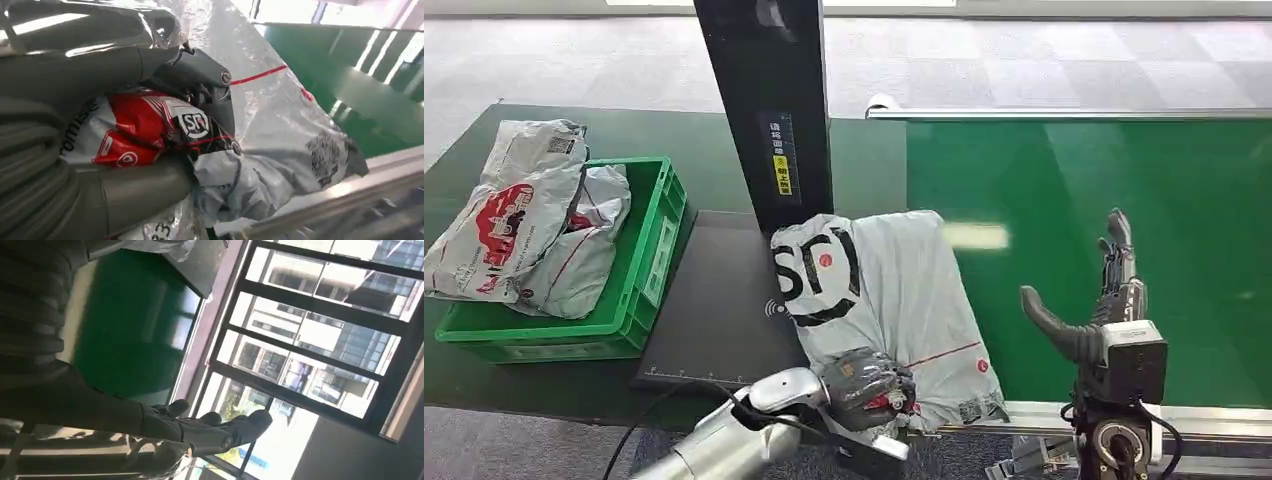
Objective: Moved the parcel from conveyor to table for the left to box.
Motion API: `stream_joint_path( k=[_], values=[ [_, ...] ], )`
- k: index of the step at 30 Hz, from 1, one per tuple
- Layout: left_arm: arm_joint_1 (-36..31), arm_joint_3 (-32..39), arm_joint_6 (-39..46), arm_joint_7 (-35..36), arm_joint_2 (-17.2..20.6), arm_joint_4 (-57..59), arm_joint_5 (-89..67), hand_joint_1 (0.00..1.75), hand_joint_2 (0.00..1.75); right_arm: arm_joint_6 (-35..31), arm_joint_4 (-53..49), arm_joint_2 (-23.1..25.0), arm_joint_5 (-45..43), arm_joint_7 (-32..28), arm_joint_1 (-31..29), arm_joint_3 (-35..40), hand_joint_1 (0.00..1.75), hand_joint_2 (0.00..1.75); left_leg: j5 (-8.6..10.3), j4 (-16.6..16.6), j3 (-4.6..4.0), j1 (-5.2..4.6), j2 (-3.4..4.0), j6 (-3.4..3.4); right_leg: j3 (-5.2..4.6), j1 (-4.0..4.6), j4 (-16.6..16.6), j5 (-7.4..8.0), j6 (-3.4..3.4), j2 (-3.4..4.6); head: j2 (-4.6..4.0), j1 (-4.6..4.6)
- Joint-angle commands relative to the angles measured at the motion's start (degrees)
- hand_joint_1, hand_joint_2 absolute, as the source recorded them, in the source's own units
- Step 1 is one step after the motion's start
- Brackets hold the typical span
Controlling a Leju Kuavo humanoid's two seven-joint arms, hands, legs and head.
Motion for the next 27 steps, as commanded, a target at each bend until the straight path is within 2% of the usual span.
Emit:
stream_joint_path(
  k=[1,3,5,7,10,11,13,23,25,26,27],
  values=[
    [4.25,3.39,-9.57,-3.02,8.0,-13.35,11.31,1.75,1.75,-0.02,-0.09,0.9,0.04,-0.08,0.28,-2.14,0.0,1.75,0.01,-0.07,0.03,0.02,0.08,-0.03,-0.02,0.02,-0.06,0.04,-0.04,0.15,0.0,0.0],
    [6.38,6.39,-14.1,-3.0,12.56,-23.57,18.1,1.75,1.75,-0.29,-0.37,0.65,-0.15,-0.24,0.59,-2.22,0.0,1.75,-0.02,-0.05,0.01,0.02,0.21,-0.04,-0.08,0.02,-0.03,0.05,-0.04,0.29,0.0,0.0],
    [7.18,7.79,-15.19,-2.36,13.71,-26.7,19.38,1.75,1.75,-0.36,-0.38,0.53,-0.22,-0.27,0.65,-2.31,0.0,1.75,-0.03,-0.04,-0.03,0.05,0.27,-0.05,-0.13,0.05,0.0,0.05,-0.06,0.32,0.0,0.0],
    [8.76,11.58,-14.87,-4.02,16.82,-32.47,23.41,1.75,1.75,-0.69,-0.53,0.03,-0.72,-0.43,1.02,-2.5,0.0,1.75,-0.01,-0.03,-0.06,0.06,0.19,-0.06,-0.15,0.07,-0.01,0.05,-0.06,0.24,0.0,-0.02],
    [12.21,24.01,-14.07,-6.43,22.74,-45.49,29.34,1.75,1.75,-1.32,-2.67,0.07,-1.68,-0.95,3.35,-4.15,0.0,1.75,-0.03,-0.01,-0.1,0.07,0.31,-0.06,-0.22,0.08,0.02,0.06,-0.06,0.36,0.0,0.0],
    [12.85,26.57,-16.7,-5.97,22.62,-47.12,29.47,1.75,1.75,-1.16,-2.99,0.17,-1.85,-1.17,3.71,-4.49,0.0,1.75,-0.03,0.02,-0.1,0.06,0.23,-0.04,-0.17,0.07,0.05,0.02,-0.04,0.24,0.0,0.0],
    [14.37,31.41,-16.49,-7.13,22.35,-50.63,29.9,1.75,1.75,-1.09,-3.65,0.4,-2.14,-1.5,4.64,-5.04,0.0,1.75,-0.04,0.03,-0.11,0.08,0.21,-0.05,-0.19,0.1,0.08,0.0,-0.05,0.21,0.0,0.0],
    [14.7,30.81,-16.68,-7.08,21.16,-50.1,28.8,1.75,1.75,-0.98,-3.46,0.46,-2.14,-1.57,4.44,-4.92,0.0,1.75,0.04,-0.06,-0.09,0.04,0.01,-0.02,-0.09,0.05,-0.04,0.01,-0.04,0.04,0.0,0.02],
    [16.43,34.18,-9.47,-7.73,20.46,-52.4,24.28,1.75,1.75,-1.13,-4.2,0.79,-2.18,-1.69,5.61,-5.32,0.0,1.75,0.02,-0.04,-0.08,0.04,0.06,-0.03,-0.09,0.04,-0.03,0.01,-0.05,0.09,0.0,0.0],
    [17.78,36.13,-8.5,-7.41,21.04,-54.67,23.57,1.75,1.75,-1.21,-4.91,1.07,-2.36,-2.25,6.68,-5.61,0.0,1.75,0.0,-0.04,-0.06,0.04,0.08,-0.03,-0.08,0.04,-0.02,0.0,-0.04,0.1,0.0,0.0],
    [19.28,40.7,-6.7,-7.06,20.56,-57.4,23.55,1.75,1.75,-1.04,-5.52,1.49,-2.55,-2.83,7.57,-5.99,0.0,1.75,0.01,-0.08,-0.05,0.05,0.07,-0.04,-0.08,0.05,-0.06,0.01,-0.05,0.11,0.0,0.0]
  ],
)
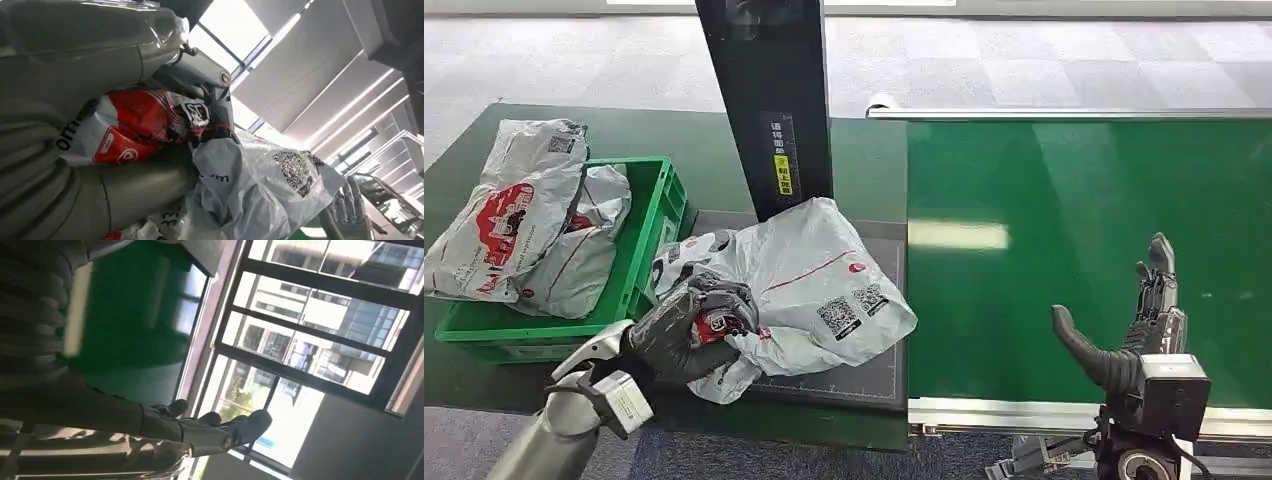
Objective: Moved the parcel from conveyor to table for the left to box.
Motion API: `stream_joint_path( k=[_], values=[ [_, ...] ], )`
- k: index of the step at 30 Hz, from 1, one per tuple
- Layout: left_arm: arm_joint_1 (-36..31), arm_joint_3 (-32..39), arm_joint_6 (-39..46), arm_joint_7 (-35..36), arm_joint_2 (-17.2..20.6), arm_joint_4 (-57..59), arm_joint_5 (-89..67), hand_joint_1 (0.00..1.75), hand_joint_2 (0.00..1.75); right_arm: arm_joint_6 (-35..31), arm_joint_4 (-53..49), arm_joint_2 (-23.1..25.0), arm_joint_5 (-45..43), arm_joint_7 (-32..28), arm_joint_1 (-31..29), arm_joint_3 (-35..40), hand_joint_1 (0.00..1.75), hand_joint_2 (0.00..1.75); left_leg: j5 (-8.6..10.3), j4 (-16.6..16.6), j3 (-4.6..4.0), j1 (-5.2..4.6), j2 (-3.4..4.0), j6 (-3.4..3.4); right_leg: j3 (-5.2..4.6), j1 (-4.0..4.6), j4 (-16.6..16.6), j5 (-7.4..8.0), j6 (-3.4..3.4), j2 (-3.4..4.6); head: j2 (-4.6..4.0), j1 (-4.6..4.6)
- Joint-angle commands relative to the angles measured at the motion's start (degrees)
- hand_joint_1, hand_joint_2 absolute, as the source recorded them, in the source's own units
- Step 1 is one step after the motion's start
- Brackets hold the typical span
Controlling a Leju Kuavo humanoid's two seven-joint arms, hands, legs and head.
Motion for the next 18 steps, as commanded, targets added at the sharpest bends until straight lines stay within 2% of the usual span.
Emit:
stream_joint_path(
  k=[1,3,4,5,8,10,11,13,18],
  values=[
    [5.59,15.13,11.79,0.28,-0.77,-9.76,-6.85,1.75,1.75,0.36,-1.74,1.96,-0.44,-1.58,2.98,-2.2,0.0,1.75,-0.04,-0.02,-0.01,0.07,0.07,-0.05,-0.04,0.06,-0.03,0.0,-0.05,0.14,0.0,0.02],
    [5.08,22.3,13.66,0.66,-1.97,-11.51,-7.76,1.75,1.75,0.66,-1.12,2.8,-0.18,-1.9,2.61,-2.13,0.0,1.75,-0.06,0.0,-0.05,0.09,0.17,-0.06,-0.11,0.09,0.0,0.01,-0.07,0.23,0.0,0.02],
    [4.34,25.62,20.01,1.18,-2.56,-11.96,-14.73,1.75,1.75,0.73,-0.75,2.99,-0.12,-1.91,2.06,-1.96,0.0,1.75,-0.05,-0.03,-0.04,0.11,0.15,-0.08,-0.12,0.11,-0.03,0.01,-0.09,0.24,0.0,-0.02],
    [3.69,27.31,22.07,2.25,-2.56,-11.76,-17.25,1.75,1.75,0.84,-0.26,3.08,-0.02,-1.88,1.43,-1.7,0.0,1.75,-0.05,0.04,-0.1,0.13,0.11,-0.06,-0.16,0.14,0.02,0.01,-0.07,0.18,0.0,0.0],
    [2.7,30.79,30.33,4.16,-1.07,-10.43,-26.45,1.75,1.75,1.12,2.04,2.65,0.02,-1.71,-0.62,-0.45,0.0,1.75,0.0,0.0,-0.08,0.16,0.2,-0.05,-0.17,0.15,0.0,0.06,-0.06,0.25,0.0,0.0],
    [2.15,32.7,38.47,7.08,1.33,-8.02,-34.23,1.75,1.75,1.16,4.24,2.21,-0.14,-1.85,-2.17,0.83,0.0,1.75,0.02,-0.03,-0.07,0.16,0.19,-0.05,-0.16,0.15,0.0,0.06,-0.06,0.25,0.0,0.0],
    [2.38,32.93,39.74,8.25,3.89,-6.64,-33.22,1.75,1.75,1.13,5.03,1.81,-0.23,-1.76,-2.64,1.58,0.0,1.75,0.07,-0.06,-0.1,0.19,0.19,-0.06,-0.18,0.18,-0.05,0.12,-0.06,0.28,0.0,0.0],
    [2.89,35.2,43.22,9.93,5.49,-5.05,-35.87,1.75,1.75,1.0,5.82,1.53,-0.34,-1.63,-3.27,2.14,0.0,1.75,0.03,-0.05,-0.03,0.17,0.19,-0.08,-0.09,0.16,-0.02,0.06,-0.06,0.26,0.0,0.02],
    [1.37,37.68,44.75,10.61,5.74,-2.05,-35.35,1.75,1.75,0.58,6.41,0.99,-0.7,-1.49,-3.38,2.51,0.0,1.75,0.09,-0.13,-0.01,0.18,0.08,-0.09,-0.04,0.17,-0.09,0.08,-0.08,0.17,0.0,0.0]
  ],
)
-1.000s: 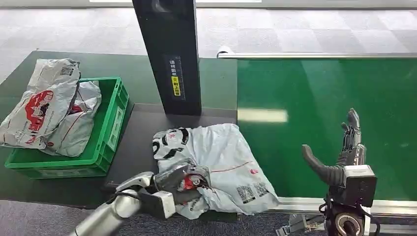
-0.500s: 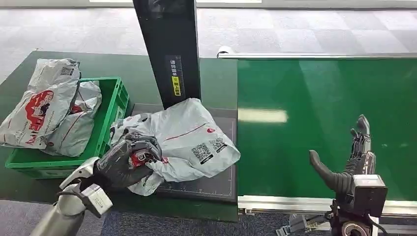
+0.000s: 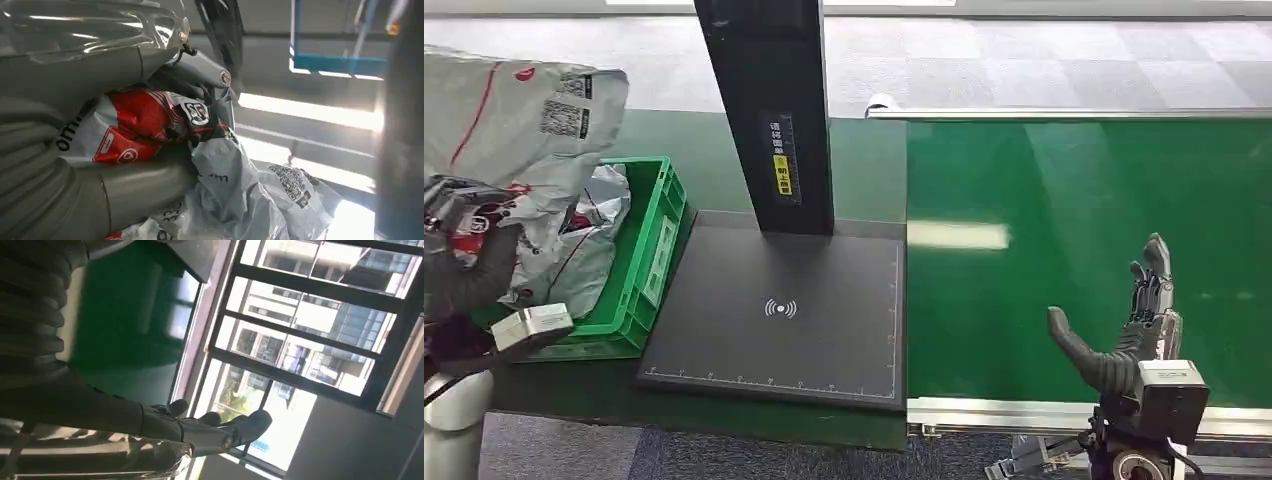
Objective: Moved the parcel from conveyor to table for the left to box.
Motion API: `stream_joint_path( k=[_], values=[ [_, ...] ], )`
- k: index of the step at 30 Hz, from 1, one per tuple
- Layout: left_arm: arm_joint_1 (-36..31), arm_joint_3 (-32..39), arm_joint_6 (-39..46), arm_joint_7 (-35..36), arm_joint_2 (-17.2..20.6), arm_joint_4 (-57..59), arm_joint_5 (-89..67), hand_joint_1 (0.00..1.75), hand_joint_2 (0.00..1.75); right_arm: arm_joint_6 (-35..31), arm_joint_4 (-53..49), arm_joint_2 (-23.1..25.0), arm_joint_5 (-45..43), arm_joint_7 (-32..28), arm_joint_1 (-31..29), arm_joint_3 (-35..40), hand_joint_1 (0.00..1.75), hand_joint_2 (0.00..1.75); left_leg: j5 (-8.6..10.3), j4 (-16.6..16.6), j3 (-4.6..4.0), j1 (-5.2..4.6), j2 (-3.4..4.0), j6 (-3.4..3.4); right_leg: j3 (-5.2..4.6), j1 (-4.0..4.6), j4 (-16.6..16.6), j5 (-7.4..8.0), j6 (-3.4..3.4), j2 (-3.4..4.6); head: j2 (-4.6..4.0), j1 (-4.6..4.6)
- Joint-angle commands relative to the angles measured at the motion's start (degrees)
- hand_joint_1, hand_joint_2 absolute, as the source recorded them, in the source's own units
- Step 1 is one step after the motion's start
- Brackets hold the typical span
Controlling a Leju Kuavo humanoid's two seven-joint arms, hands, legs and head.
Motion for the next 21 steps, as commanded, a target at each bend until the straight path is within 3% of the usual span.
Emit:
stream_joint_path(
  k=[1,12,18,21],
  values=[
    [-2.86,7.12,1.92,1.35,2.17,7.83,-0.15,1.75,1.75,-0.46,5.88,-0.52,-0.62,0.22,-2.79,2.13,0.0,1.75,0.04,-0.06,0.03,0.06,-0.04,-0.02,0.05,0.06,-0.1,0.05,-0.03,0.03,0.0,0.02],
    [-4.28,5.64,1.8,2.49,1.63,10.89,-2.81,1.75,1.75,-0.63,5.79,-0.81,-0.78,0.27,-2.97,2.55,0.0,1.75,0.05,-0.05,-0.02,0.04,-0.09,-0.01,0.01,0.04,-0.09,0.05,-0.01,-0.01,0.0,0.02],
    [-8.33,-4.02,0.93,5.91,-1.28,22.12,-12.78,1.75,1.75,-0.14,7.47,-0.14,-0.53,0.42,-5.5,4.14,0.0,1.75,0.15,-0.15,0.04,-0.01,-0.3,0.0,0.09,-0.01,-0.16,0.08,0.0,-0.2,0.0,0.0],
    [-16.24,-9.58,-0.75,10.05,0.79,31.31,-17.21,1.75,1.75,0.34,8.88,-0.87,-0.74,0.73,-7.59,5.4,0.0,1.75,0.13,-0.03,-0.05,0.02,-0.35,0.0,0.03,0.02,-0.07,0.06,-0.01,-0.26,0.0,0.0]
  ],
)
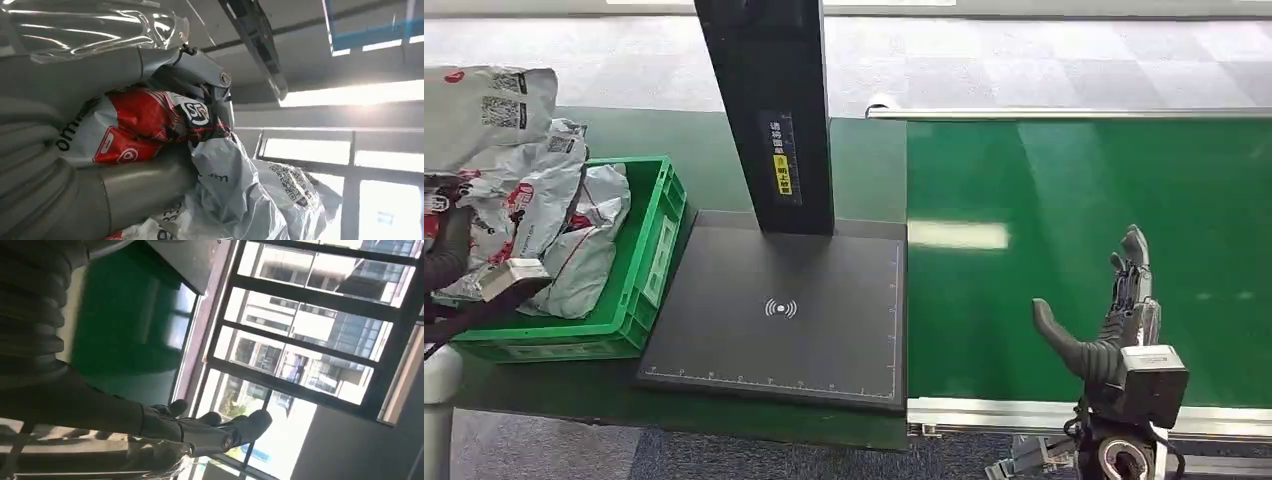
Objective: Moved the parcel from conveyor to table for the left to box.
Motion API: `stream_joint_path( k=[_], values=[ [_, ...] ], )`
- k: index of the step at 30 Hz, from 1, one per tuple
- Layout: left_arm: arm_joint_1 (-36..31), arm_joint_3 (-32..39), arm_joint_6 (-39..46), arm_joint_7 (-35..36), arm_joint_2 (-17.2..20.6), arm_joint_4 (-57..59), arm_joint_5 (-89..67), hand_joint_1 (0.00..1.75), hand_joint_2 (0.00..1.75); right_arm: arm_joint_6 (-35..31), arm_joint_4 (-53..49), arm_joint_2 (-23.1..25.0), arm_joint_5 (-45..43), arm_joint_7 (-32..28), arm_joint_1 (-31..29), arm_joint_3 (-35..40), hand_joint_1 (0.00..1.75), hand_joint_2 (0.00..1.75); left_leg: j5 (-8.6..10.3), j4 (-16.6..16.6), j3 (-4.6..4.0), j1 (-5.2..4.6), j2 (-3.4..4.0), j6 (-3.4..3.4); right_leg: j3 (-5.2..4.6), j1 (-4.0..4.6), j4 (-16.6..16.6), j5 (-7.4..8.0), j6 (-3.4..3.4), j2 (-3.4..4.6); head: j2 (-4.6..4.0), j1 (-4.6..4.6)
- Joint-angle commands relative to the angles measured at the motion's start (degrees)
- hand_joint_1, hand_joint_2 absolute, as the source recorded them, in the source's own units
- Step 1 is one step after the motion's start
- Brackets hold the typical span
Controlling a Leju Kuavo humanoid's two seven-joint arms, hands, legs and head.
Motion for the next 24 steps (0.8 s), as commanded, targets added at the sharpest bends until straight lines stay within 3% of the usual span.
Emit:
stream_joint_path(
  k=[1,4,8,19,21,22,23,24],
  values=[
    [-15.4,-13.87,-3.23,6.48,-1.38,23.89,-7.42,1.75,1.75,0.87,6.48,-0.79,-0.13,0.73,-6.01,3.36,0.0,1.75,0.22,-0.01,-0.14,0.06,-0.47,0.0,0.02,0.06,-0.08,0.1,-0.02,-0.38,0.0,0.0],
    [-22.1,-16.11,-4.94,6.53,0.26,33.13,-6.48,1.75,1.75,0.96,7.71,-0.72,-0.17,0.76,-7.24,3.85,0.0,1.75,0.25,0.02,-0.14,0.09,-0.4,-0.03,0.01,0.09,-0.05,0.16,-0.06,-0.31,0.0,0.0],
    [-27.04,-18.39,-5.22,5.67,-0.61,38.38,-5.9,1.75,1.75,0.5,8.19,-1.45,-0.75,1.28,-7.82,3.66,0.0,1.75,0.3,0.01,-0.15,0.1,-0.3,-0.06,-0.03,0.09,-0.06,0.26,-0.08,-0.22,0.0,0.0],
    [-30.89,-20.95,-5.25,7.1,-1.29,41.87,-6.77,1.75,1.75,0.38,7.1,-1.12,-0.85,1.32,-6.8,3.19,0.0,1.75,0.22,0.04,-0.13,0.08,-0.14,-0.09,-0.06,0.08,-0.02,0.21,-0.08,-0.09,0.0,0.0],
    [-33.82,-22.94,-2.99,11.41,-1.17,45.34,-10.83,1.66,1.75,0.34,7.32,-1.0,-0.85,1.31,-6.89,3.41,0.0,1.75,0.24,0.02,-0.16,0.08,-0.14,-0.09,-0.1,0.08,-0.02,0.22,-0.08,-0.09,0.0,0.0],
    [-35.31,-25.07,-1.94,16.15,-0.13,47.4,-16.82,1.45,1.75,0.32,7.55,-0.94,-0.85,1.28,-7.09,3.66,0.0,1.75,0.21,0.09,-0.18,0.07,-0.15,-0.09,-0.11,0.08,0.03,0.19,-0.08,-0.12,0.0,-0.02],
    [-36.52,-25.25,-1.56,18.68,0.1,49.23,-19.79,1.43,1.75,0.36,7.85,-1.01,-0.85,1.3,-7.35,4.0,0.0,1.75,0.24,0.1,-0.24,0.11,-0.2,-0.09,-0.15,0.11,0.02,0.21,-0.09,-0.15,0.0,0.0],
    [-37.1,-25.84,-1.0,20.78,0.59,50.15,-22.93,1.17,1.75,0.37,7.93,-1.0,-0.85,1.31,-7.41,4.11,0.0,1.75,0.23,0.1,-0.22,0.11,-0.15,-0.09,-0.16,0.11,0.03,0.21,-0.09,-0.1,0.0,0.0]
  ],
)
